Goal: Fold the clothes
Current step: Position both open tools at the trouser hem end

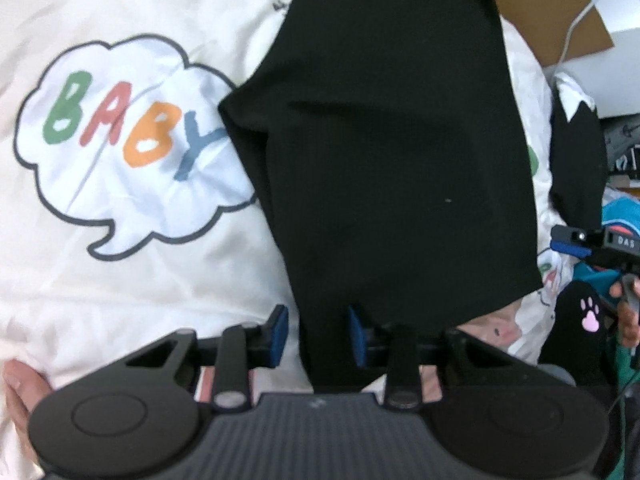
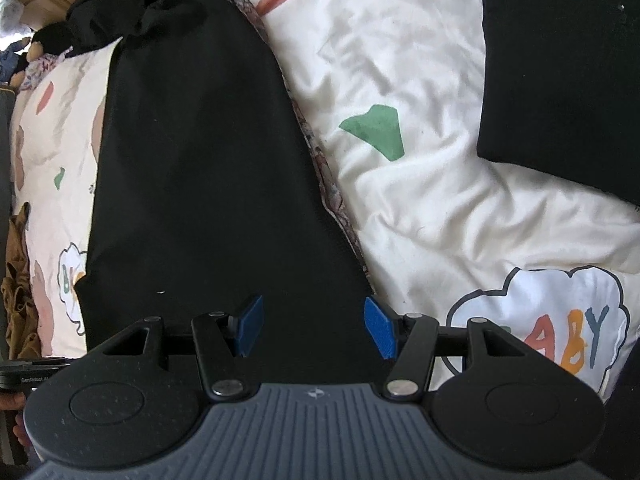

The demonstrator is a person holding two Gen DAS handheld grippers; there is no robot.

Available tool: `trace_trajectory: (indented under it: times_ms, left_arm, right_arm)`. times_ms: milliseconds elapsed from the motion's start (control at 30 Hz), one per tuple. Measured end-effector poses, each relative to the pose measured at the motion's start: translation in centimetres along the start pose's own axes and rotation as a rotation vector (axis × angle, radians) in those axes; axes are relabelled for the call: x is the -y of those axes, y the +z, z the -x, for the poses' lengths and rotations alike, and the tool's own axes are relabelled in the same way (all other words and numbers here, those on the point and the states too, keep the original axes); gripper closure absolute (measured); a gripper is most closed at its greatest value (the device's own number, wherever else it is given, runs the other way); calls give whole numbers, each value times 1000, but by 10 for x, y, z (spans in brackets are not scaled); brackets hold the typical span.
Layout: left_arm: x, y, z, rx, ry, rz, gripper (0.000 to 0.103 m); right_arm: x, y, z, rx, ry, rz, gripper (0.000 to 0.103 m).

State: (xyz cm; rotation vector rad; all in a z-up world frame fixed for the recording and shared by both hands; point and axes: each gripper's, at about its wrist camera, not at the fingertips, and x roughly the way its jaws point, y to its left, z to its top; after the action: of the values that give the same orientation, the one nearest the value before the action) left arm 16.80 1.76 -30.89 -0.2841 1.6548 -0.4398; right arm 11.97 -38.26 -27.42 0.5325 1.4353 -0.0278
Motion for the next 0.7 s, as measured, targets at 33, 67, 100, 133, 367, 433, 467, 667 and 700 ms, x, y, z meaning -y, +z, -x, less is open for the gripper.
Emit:
trace_trajectory:
  times_ms: [33,67,100,133,367,433,467,667,700]
  left_arm:
    - [0,1,-3,-6,2,3,70]
    - [0,2,-5,-13,8,0,70]
    - [1,3,-7,-20,14,-2,70]
    - [1,4,-10,-28,22,-5,69]
    - [-14,5,-21,-39,-10,49,68]
    - [-21,4,-23,-37,-42,74,68]
    - [-23,4,-23,-37,-56,84,67]
    - [-38,2,-23,-38,-116,142,67]
    - [-38,2,-23,-40,-115,141,67]
  right_arm:
    - [1,0,-3,-9,-6,-3,42]
    - [3,0,-7,-20,-12,-5,42]
    - [5,0,-9,-28,-16,-7,42]
    - [7,0,-11,-33,-18,-10,42]
    - [22,4,-26,-63,-23,-18,42]
    - [26,4,-32,-74,-20,-29,42]
    - [28,4,-34,-79,-16,-34,42]
    - [36,1,-48,-117,76,-74,42]
    - [36,1,-48,-119,81,-69,42]
